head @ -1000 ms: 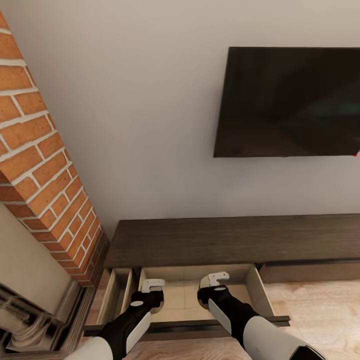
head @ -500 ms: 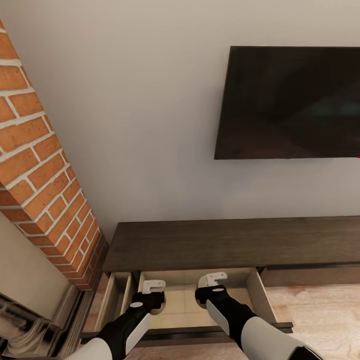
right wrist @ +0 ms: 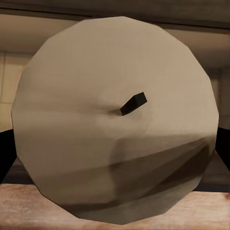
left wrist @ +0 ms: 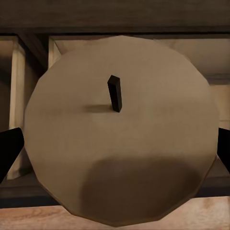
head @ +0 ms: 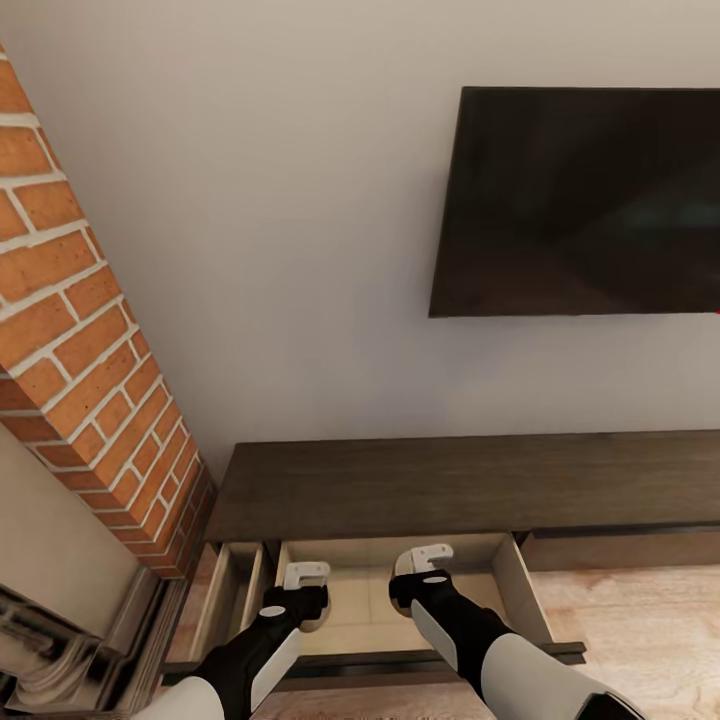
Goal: Place each of the two pumpkins and all three candles from the living room inside a cabinet in the living room (use any cabinet), then make sure every cabinet is closed, and position the cauldron so it is next to a table in the living room.
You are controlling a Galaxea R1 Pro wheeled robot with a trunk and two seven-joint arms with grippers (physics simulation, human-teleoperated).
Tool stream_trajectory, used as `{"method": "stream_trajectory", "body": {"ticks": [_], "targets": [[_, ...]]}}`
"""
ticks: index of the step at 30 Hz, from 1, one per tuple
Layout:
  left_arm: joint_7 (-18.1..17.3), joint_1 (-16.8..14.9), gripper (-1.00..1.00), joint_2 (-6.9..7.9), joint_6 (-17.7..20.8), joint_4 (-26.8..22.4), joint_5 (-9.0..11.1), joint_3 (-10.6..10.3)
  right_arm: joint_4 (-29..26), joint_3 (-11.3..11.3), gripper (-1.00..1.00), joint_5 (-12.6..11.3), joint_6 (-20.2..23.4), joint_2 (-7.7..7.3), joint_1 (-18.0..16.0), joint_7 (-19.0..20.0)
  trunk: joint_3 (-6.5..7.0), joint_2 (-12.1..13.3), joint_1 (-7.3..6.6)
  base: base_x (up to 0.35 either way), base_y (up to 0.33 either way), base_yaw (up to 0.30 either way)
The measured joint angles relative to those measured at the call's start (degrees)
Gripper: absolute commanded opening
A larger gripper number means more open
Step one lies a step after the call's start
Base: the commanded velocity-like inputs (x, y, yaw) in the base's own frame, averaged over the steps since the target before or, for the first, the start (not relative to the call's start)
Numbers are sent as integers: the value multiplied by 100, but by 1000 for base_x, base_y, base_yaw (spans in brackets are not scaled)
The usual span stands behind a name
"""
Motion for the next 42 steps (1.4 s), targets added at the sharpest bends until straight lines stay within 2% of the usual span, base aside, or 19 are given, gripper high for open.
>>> {"method": "stream_trajectory", "body": {"ticks": [14,28,38,42], "targets": [[0,-2,-100,0,13,-34,-9,3,-56,0,-100,-10,39,8,0,8,-126,0,0,2,0,0],[-1,-2,-100,-7,54,-53,-5,7,-71,9,-100,-18,99,16,-7,9,-253,0,0,98,21,0],[-9,-2,-100,-24,75,-84,0,0,-73,1,-100,-20,105,16,-9,9,-344,0,0,287,0,0],[-5,-3,-100,-27,95,-236,-10,-3,-78,0,-100,-19,111,16,-9,9,-380,0,0,186,0,0]]}}
